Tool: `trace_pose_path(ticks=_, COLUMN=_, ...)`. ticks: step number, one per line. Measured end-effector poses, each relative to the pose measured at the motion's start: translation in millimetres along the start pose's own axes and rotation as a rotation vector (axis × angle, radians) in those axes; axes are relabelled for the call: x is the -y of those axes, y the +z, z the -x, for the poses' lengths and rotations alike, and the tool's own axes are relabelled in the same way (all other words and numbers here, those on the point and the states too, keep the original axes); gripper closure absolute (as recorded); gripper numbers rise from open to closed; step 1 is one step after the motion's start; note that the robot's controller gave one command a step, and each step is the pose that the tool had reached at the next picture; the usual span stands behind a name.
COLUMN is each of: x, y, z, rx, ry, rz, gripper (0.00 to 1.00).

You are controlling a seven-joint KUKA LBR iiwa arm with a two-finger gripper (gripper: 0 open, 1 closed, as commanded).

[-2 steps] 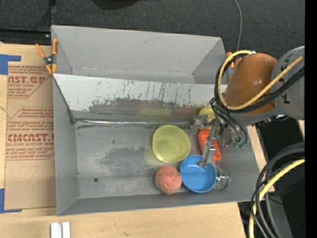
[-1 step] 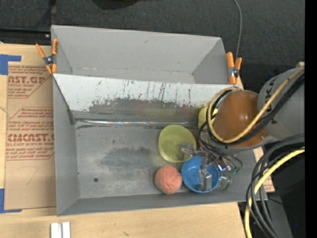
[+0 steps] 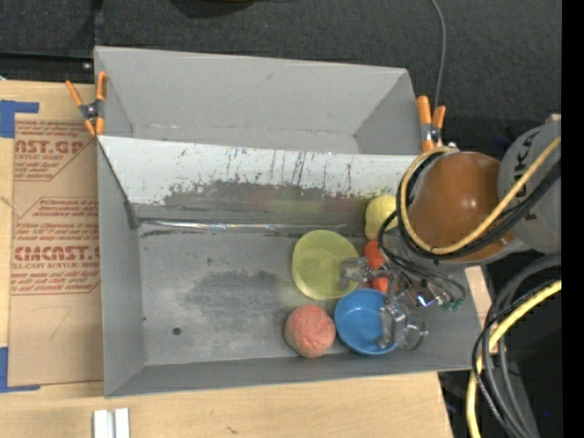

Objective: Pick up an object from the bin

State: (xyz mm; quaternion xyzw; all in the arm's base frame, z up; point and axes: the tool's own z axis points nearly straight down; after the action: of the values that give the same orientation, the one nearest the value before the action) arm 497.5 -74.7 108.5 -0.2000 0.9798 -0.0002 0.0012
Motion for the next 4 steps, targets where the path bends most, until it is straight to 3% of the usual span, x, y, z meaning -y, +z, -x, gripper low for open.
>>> trace_pose_path(ticks=1, x=-5, y=38, z=6.5, rx=0.007, ry=0.052, rz=0.001, gripper=0.00)
trace_pose_path(ticks=2, x=-15, y=35, z=-3.4, rx=0.025, ry=-0.331, rz=-0.008, gripper=0.00)
trace_pose_path(ticks=3, x=-6, y=38, z=7.4, rx=0.008, ry=0.051, rz=0.002, gripper=1.00)
trace_pose_path(ticks=4, x=-6, y=38, z=7.4, rx=0.008, ry=0.051, rz=0.002, gripper=1.00)
